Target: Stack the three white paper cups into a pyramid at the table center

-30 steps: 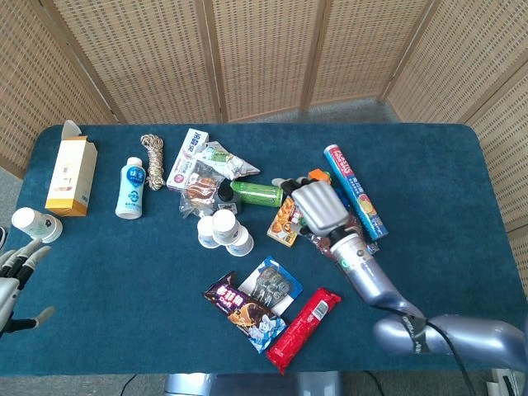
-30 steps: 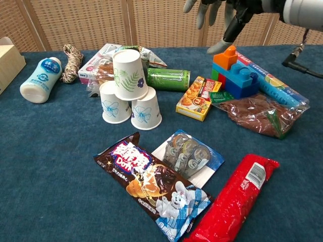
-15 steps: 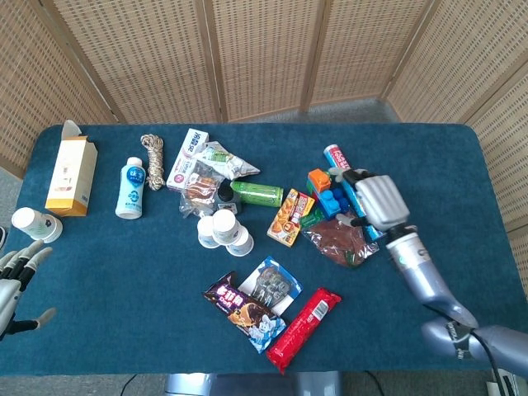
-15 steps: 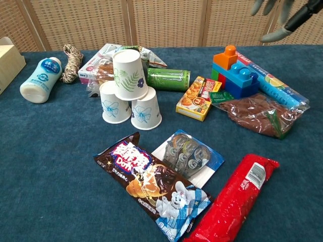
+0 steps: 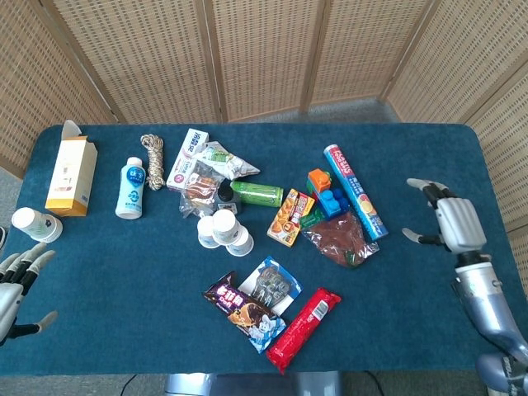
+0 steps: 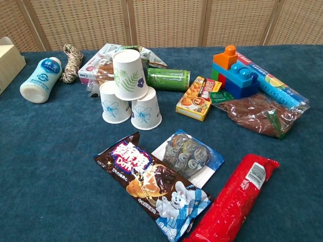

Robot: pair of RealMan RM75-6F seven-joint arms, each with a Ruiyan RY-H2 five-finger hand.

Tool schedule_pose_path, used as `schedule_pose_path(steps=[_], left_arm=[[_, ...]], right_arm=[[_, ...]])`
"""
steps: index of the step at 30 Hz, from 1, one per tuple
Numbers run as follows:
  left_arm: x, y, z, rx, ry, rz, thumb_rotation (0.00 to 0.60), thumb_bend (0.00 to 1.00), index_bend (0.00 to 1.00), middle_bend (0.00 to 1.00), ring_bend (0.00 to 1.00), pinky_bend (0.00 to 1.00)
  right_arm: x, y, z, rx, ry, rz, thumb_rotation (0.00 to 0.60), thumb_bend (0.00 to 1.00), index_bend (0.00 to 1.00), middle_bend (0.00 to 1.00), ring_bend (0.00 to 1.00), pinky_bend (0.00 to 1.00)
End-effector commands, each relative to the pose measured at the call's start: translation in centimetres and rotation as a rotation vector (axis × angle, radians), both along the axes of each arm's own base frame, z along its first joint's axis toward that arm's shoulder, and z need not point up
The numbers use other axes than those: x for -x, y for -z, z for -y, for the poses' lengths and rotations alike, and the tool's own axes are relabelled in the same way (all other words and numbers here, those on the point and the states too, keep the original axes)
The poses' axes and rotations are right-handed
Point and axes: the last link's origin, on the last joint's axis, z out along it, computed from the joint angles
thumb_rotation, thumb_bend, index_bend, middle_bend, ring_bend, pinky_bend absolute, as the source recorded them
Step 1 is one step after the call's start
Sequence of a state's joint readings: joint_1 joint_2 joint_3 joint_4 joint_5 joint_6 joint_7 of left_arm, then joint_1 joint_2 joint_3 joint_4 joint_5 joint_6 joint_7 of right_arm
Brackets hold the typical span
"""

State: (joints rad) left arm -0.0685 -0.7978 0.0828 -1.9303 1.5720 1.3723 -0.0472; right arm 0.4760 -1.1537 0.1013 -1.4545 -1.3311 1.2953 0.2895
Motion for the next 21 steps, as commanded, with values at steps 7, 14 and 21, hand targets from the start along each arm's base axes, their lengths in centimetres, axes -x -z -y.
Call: schedule_pose_path(steps=[7,14,21], left_arm=[[0.0,0.1,0.6,-0.049,0.028,-0.038,0.6,0.28,0.04,0.0,0.0,0.0],[0.6,0.0,1.0,-0.126,0.063,-0.016,0.6,0.28,0.03,0.0,0.0,0.0],[1.5,-0.1,1.0,-0.156,0.077,0.005,0.6,0.28,0.03,0.0,0.0,0.0]], right_arm=[[0.5,-1.3,-5.1,0.023,0.024,-0.025,0.6,0.13,0.1,0.1,0.05,0.26],[1.0,-0.7,-8.7,0.061,0.031,-0.073,0.6,0.09,0.07,0.1,0.05,0.18],[2.7,0.1,-10.5,0.103,0.064,-0.088,0.6,0.07,0.07,0.1,0.05,0.16]])
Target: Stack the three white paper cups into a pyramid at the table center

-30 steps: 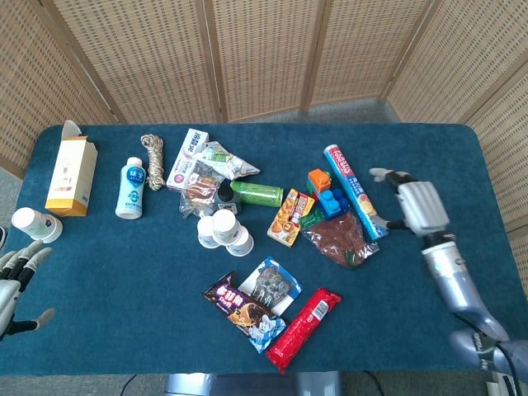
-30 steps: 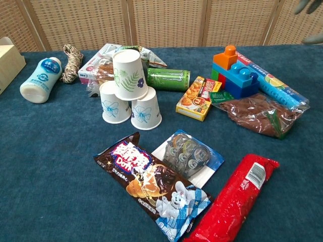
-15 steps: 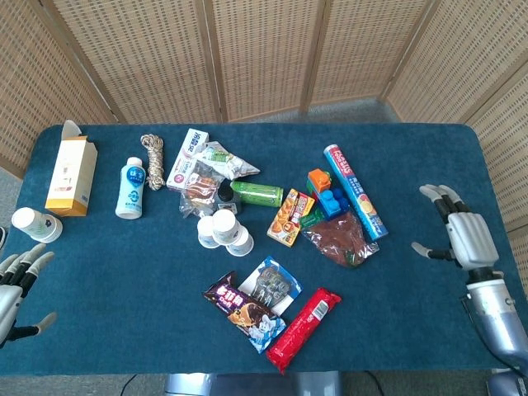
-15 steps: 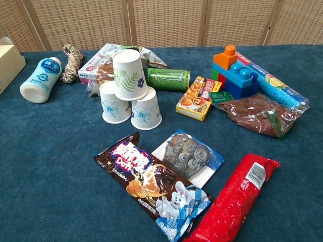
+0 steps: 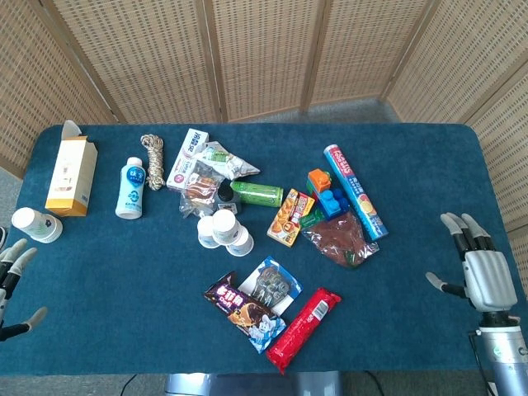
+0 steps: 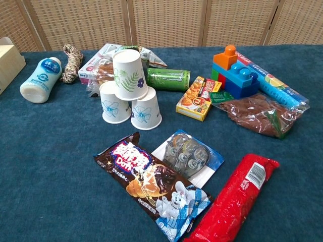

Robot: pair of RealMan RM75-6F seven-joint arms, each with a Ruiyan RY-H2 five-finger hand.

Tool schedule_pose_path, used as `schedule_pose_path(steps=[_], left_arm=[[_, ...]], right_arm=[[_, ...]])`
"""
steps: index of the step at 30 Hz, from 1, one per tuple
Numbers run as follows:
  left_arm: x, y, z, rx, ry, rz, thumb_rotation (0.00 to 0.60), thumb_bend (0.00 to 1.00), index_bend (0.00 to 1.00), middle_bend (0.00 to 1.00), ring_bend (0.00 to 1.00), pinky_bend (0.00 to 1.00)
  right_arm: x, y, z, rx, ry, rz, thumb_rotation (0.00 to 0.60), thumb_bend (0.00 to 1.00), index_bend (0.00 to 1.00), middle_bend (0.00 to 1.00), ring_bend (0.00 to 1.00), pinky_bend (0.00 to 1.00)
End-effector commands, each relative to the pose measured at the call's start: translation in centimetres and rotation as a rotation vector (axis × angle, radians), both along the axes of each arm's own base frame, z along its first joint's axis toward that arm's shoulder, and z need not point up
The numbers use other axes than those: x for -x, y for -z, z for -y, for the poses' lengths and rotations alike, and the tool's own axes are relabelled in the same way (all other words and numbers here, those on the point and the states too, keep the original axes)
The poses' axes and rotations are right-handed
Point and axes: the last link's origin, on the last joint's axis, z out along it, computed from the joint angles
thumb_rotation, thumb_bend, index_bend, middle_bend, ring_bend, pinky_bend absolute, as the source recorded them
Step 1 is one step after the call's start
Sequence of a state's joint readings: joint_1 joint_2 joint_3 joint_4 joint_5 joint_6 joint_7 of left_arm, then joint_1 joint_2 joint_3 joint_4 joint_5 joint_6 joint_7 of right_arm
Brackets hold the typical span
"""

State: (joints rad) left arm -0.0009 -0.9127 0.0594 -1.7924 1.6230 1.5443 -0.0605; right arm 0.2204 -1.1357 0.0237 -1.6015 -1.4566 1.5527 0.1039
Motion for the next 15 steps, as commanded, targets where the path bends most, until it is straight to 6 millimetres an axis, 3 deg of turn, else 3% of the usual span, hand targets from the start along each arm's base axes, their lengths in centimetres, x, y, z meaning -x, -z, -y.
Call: schedule_pose_path(steps=[1,15], left_arm=[[0.2,0.0,0.0,-0.011,0.01,0.002,0.6,0.28,0.03,0.0,0.0,0.0],[0.6,-1.2,0.2,-0.032,0.029,0.023,0.6,0.28,0.03,0.0,0.0,0.0]], right_arm=[[0.8,0.5,-0.7,0.013,0.007,-0.008,0.6,0.06,0.07,0.1,0.05,0.16],[1.7,1.4,-0.8,0.019,0.023,0.007,0.6,0.05,0.07,0.1,0.05,0.17]])
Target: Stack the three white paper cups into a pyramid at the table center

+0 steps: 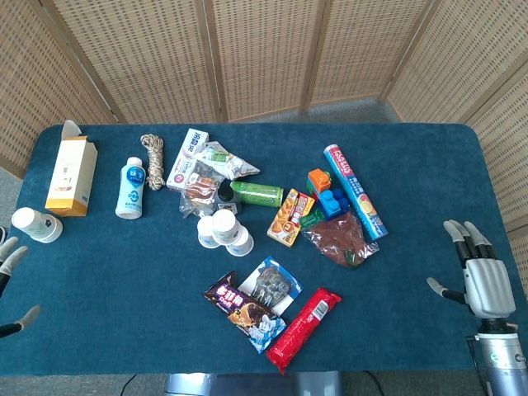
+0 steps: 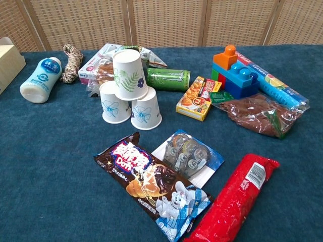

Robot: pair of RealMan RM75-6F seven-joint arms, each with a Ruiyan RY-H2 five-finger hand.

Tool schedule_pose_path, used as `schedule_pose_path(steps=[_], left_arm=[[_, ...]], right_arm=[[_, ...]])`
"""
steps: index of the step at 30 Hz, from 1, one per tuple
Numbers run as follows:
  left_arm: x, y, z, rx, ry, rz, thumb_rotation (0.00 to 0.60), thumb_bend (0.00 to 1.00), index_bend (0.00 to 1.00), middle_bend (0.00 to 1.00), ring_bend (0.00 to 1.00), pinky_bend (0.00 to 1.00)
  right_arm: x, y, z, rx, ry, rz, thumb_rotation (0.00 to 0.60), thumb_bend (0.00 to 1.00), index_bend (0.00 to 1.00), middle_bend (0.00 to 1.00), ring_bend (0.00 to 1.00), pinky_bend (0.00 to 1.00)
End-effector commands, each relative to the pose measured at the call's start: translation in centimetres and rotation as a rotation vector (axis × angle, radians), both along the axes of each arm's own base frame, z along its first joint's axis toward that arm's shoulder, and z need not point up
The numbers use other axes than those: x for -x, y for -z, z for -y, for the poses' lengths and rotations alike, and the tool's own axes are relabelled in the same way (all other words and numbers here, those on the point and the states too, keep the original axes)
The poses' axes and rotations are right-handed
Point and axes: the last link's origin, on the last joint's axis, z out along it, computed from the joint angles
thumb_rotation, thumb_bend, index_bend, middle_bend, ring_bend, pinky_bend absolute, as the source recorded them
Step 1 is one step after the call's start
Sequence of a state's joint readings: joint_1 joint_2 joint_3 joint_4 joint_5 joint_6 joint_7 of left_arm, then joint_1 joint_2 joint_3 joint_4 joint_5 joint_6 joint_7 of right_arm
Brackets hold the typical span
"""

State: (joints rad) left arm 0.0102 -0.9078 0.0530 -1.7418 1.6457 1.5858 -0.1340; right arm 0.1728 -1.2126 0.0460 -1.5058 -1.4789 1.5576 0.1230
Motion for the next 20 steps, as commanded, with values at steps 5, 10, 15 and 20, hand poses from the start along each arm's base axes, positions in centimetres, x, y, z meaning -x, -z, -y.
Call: schedule_pose_path(steps=[5,10,15,20], left_arm=[[-0.14,-0.13,0.31,0.003,0.01,0.001,0.6,0.28,0.03,0.0,0.0,0.0],[-0.17,0.11,0.41,0.014,0.007,-0.01,0.6,0.28,0.03,0.0,0.0,0.0],[-0.2,0.28,0.38,0.022,0.006,-0.015,0.6,0.28,0.03,0.0,0.0,0.0],[-0.14,0.23,0.36,0.019,0.004,-0.019,0.6,0.28,0.03,0.0,0.0,0.0]], right_arm=[[0.19,-0.16,0.06,0.003,0.008,0.022,0.6,0.05,0.07,0.1,0.05,0.17],[0.26,0.08,0.01,-0.005,0.01,0.019,0.6,0.05,0.07,0.1,0.05,0.16],[0.32,0.51,0.06,-0.021,0.012,0.012,0.6,0.05,0.07,0.1,0.05,0.16],[0.25,0.82,0.09,-0.028,0.008,0.003,0.6,0.05,0.07,0.1,0.05,0.16]])
